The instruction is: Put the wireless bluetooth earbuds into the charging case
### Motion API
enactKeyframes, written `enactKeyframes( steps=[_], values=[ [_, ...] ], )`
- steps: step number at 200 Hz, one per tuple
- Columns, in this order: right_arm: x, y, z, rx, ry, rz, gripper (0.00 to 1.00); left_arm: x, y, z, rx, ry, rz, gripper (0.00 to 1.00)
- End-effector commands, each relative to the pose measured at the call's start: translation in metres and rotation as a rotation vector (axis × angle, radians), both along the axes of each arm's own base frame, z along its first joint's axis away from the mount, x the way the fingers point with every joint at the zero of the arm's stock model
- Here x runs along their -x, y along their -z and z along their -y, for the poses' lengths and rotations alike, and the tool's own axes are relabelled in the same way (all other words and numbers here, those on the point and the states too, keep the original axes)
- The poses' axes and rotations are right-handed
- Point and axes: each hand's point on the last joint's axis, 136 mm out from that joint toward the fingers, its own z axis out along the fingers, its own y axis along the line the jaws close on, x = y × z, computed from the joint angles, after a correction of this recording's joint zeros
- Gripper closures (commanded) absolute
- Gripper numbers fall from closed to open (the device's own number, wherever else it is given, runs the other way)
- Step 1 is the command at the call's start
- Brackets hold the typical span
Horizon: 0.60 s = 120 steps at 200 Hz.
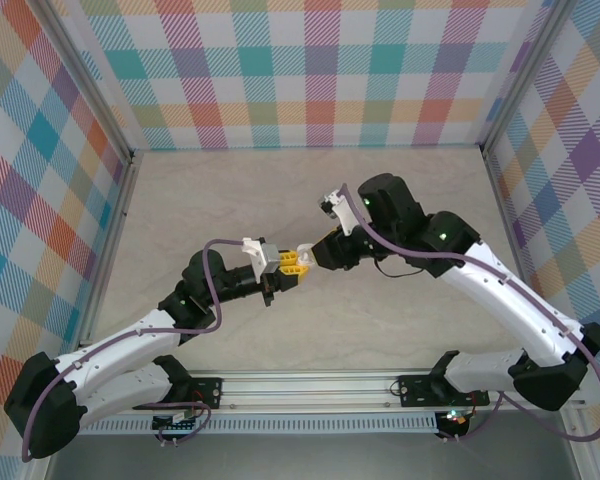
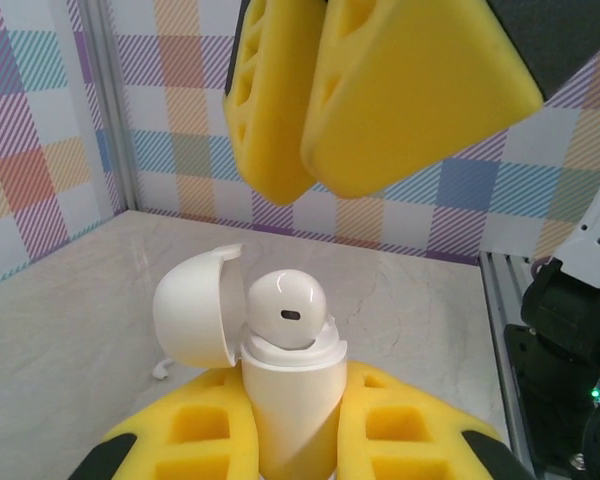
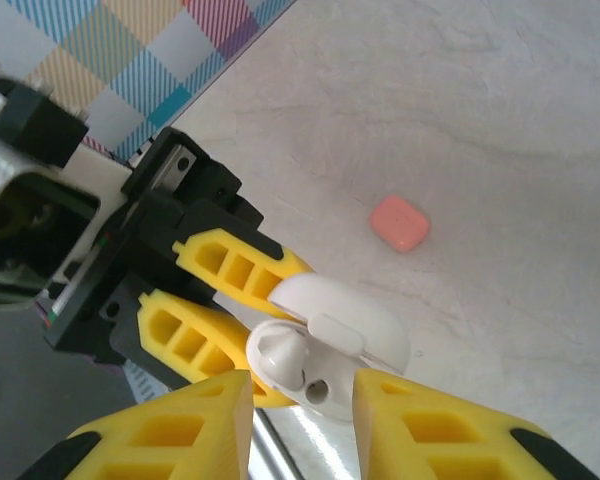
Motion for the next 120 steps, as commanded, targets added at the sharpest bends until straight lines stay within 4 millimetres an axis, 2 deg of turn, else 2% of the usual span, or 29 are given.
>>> enactKeyframes(
  steps=[1,18,80,120],
  values=[
    [0.004,0.008,-0.007,0.031,0.047,-0.099,0.67,-0.006,-0.013,0.0,0.006,-0.024,0.073,1.0],
    [0.002,0.013,-0.01,0.06,0.056,-0.1,0.64,-0.009,-0.011,0.002,-0.005,-0.026,0.078,1.0],
    [-0.014,0.024,-0.007,0.174,0.12,-0.065,0.65,-0.009,-0.009,0.004,-0.017,-0.018,0.08,1.0],
    [-0.013,0.031,-0.007,0.221,0.068,-0.037,0.75,-0.006,-0.013,0.003,-0.012,-0.008,0.09,1.0]
  ],
)
